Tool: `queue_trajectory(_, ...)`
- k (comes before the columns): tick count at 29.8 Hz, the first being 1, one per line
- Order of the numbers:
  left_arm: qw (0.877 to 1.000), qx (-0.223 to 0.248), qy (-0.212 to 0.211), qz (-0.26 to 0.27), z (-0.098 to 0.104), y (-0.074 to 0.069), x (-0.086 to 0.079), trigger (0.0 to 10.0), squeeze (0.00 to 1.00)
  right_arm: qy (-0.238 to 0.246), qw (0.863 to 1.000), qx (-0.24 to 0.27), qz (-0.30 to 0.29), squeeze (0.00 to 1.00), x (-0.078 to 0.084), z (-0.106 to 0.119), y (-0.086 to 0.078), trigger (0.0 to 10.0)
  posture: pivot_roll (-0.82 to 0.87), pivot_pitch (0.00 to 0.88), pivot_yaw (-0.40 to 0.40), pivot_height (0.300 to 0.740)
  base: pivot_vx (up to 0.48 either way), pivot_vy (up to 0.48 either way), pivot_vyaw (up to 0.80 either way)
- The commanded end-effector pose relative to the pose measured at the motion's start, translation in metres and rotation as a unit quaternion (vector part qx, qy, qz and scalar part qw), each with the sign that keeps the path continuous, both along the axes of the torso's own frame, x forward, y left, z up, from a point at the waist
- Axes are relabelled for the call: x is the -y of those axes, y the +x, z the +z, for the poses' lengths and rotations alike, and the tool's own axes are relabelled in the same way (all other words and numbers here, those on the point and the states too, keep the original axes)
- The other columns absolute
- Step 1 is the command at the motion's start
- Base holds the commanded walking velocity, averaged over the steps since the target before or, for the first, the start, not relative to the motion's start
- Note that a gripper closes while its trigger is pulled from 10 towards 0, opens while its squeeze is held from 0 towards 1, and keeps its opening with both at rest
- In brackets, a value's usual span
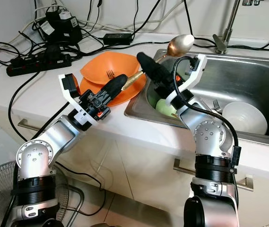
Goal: Kitchen organization
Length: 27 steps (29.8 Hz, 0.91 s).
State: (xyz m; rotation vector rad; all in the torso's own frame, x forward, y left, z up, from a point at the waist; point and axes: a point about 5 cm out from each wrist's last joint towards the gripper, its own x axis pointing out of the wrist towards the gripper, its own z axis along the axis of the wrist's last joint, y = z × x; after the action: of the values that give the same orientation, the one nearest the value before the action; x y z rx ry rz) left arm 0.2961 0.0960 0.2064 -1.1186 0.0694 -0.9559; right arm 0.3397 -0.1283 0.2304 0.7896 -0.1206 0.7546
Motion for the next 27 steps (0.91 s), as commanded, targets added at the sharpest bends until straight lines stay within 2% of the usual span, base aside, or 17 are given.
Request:
queue_trajectory(1, 1.0, 0.015, -0.002, -0.002, 0.005, -0.003, -0.003, 0.0, 0.0, 0.006, 1.0, 0.013, -0.002, 0.0, 0.0, 0.006, 0.002, 0.0, -0.07, 0.002, 0.12, 0.74, 0.0, 0.0, 0.0)
queue_trajectory(5, 1.0, 0.018, 0.0, 0.003, 0.007, -0.001, -0.007, 0.0, 0.0, 0.005, 1.0, 0.006, -0.025, 0.0, 0.005, 0.005, 0.006, 0.0, -0.07, 0.0, 0.119, 0.74, 0.0, 0.0, 0.0)
queue_trajectory(23, 0.999, 0.027, 0.01, 0.021, 0.009, 0.002, -0.011, 0.0, 0.0, 0.006, 0.999, 0.0, -0.035, 0.0, 0.006, 0.001, 0.01, 0.0, -0.06, 0.0, 0.117, 0.74, 0.0, 0.0, 0.0)
queue_trajectory(24, 0.999, 0.027, 0.021, 0.032, 0.008, 0.004, -0.011, 1.2, 0.0, 0.006, 0.999, -0.001, -0.036, 0.0, 0.005, 0.0, 0.011, 0.0, -0.06, 0.0, 0.116, 0.74, 0.0, 0.0, 0.0)
queue_trajectory(26, 0.999, 0.024, 0.026, 0.038, 0.006, 0.005, -0.012, 1.2, 0.0, 0.007, 0.999, -0.002, -0.037, 0.0, 0.005, 0.0, 0.011, 0.0, -0.06, 0.0, 0.115, 0.74, 0.0, 0.0, 0.0)
queue_trajectory(27, 0.998, 0.018, 0.035, 0.047, 0.004, 0.007, -0.012, 2.7, 0.0, 0.007, 0.999, -0.003, -0.038, 0.0, 0.005, 0.0, 0.011, 0.0, -0.06, 0.0, 0.114, 0.74, 0.0, 0.0, 0.0)
